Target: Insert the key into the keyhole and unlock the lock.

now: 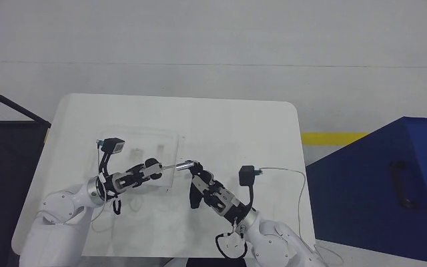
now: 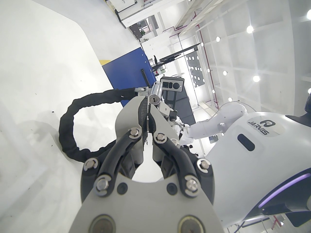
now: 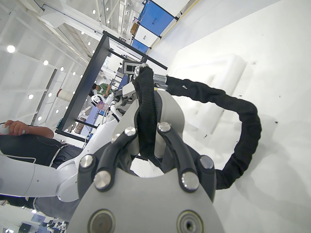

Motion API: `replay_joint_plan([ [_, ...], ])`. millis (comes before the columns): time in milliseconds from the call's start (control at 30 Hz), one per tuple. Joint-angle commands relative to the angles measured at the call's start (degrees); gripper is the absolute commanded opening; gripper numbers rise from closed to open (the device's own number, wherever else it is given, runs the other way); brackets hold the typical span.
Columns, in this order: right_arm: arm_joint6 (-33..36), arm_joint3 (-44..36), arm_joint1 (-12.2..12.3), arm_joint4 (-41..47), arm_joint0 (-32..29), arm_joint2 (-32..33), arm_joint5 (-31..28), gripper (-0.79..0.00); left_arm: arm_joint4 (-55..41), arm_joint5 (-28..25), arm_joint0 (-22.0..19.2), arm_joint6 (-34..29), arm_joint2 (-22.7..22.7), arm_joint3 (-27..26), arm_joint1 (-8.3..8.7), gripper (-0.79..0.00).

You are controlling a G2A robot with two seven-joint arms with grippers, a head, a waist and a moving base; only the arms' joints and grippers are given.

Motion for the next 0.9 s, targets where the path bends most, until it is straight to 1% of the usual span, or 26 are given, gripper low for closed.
replay_joint_plan([
  [0, -0.02, -0.13, -0.04, -0.24, -0.26, 0.11, -0.10, -0.785, -0.06, -0.16, 0.17, 0.07, 0.03, -0.20, 0.08, -0.785],
  [367, -0.10, 0.18, -0.64, -1.28, -0.33, -0.29, 0.22, -0.785, -1.47, -0.49, 0.84, -0.70, -0.18, -1.19, 0.58, -0.785],
  [867, 1.09, 0.13, -1.31, -3.35, -0.28, -0.83, 0.91, -0.785, -1.68, -0.36, 1.11, -0.48, 0.20, -1.08, 1.13, -0.785],
])
